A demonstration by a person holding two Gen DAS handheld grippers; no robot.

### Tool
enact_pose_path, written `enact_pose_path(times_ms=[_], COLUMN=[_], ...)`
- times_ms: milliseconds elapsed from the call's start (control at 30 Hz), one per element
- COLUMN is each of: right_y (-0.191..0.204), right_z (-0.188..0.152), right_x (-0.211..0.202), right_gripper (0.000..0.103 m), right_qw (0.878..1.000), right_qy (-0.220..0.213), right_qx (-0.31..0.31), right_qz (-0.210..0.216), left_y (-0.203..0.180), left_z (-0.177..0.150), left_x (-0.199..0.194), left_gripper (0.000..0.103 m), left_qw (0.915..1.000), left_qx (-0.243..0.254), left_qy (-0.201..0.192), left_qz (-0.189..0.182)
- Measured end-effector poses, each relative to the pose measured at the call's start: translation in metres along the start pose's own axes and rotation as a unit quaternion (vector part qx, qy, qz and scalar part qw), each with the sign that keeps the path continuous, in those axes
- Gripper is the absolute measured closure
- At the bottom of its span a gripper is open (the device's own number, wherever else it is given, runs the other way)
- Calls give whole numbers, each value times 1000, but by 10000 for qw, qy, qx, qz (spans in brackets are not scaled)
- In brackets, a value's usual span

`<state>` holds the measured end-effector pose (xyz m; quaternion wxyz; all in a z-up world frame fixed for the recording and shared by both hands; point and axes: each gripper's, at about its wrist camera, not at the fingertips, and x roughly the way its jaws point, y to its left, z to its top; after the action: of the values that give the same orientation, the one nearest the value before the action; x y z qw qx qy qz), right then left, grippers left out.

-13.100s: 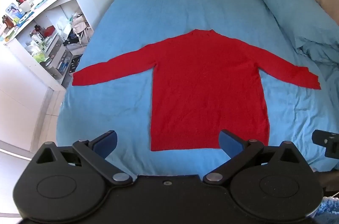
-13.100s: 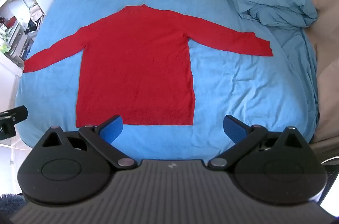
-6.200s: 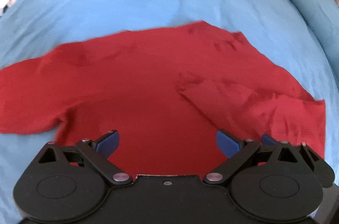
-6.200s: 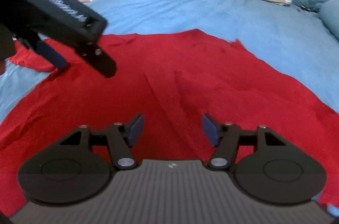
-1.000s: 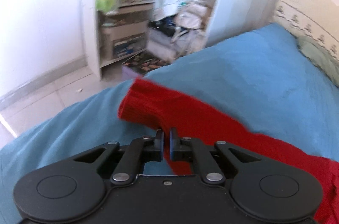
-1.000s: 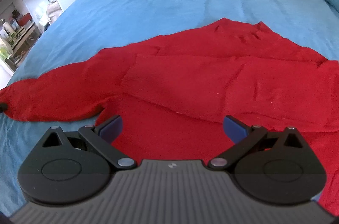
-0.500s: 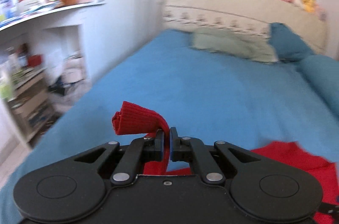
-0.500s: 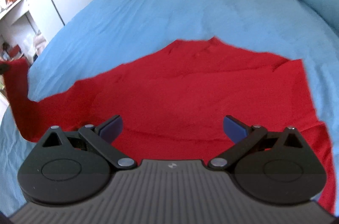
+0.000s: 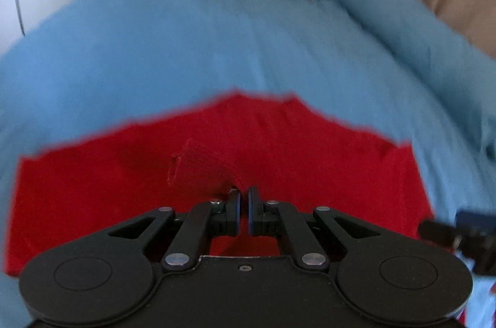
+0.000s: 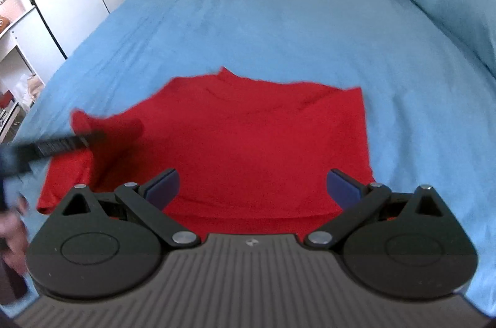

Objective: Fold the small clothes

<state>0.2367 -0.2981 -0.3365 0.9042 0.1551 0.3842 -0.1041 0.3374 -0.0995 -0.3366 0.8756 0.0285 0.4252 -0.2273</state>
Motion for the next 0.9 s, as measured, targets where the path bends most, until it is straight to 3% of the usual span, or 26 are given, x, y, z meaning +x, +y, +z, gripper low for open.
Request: enact_pose_path(times_ms=[100, 233, 267, 300, 367, 500, 700, 900], right_y=[-13, -15, -12, -8, 4, 36, 103, 163], right_z=[-7, -7, -6, -4, 1, 7, 3, -21], right_x=[11, 19, 18, 18, 16, 15, 31, 68], right_gripper=[0, 0, 0, 0, 0, 0, 0, 29], right_qw=[9999, 9987, 9984, 9981, 9975, 9939, 9813, 9523], right_qy=[135, 332, 339, 340, 319, 414, 424, 409], right_qx=[-69, -90, -133, -188, -347, -672, -1646, -2949], right_qz=[59, 380, 444, 483, 531, 768, 907, 669], left_y=[-6, -1, 2, 5, 14, 43, 104, 152], left_z=[-18, -18, -16, -15, -13, -28, -52, -78], left_x=[23, 29, 26, 21, 5, -34, -60, -67], left_gripper=[99, 95, 85, 63, 38, 36, 36, 36], left_qw=[9996, 9991, 9990, 9989, 9992, 9986, 9941, 9869], left_qx=[37, 34, 44, 50, 21, -96, -362, -784], left_qy=[295, 418, 441, 466, 404, 391, 539, 718], left_qz=[32, -84, -106, -93, -1, 355, 870, 1212])
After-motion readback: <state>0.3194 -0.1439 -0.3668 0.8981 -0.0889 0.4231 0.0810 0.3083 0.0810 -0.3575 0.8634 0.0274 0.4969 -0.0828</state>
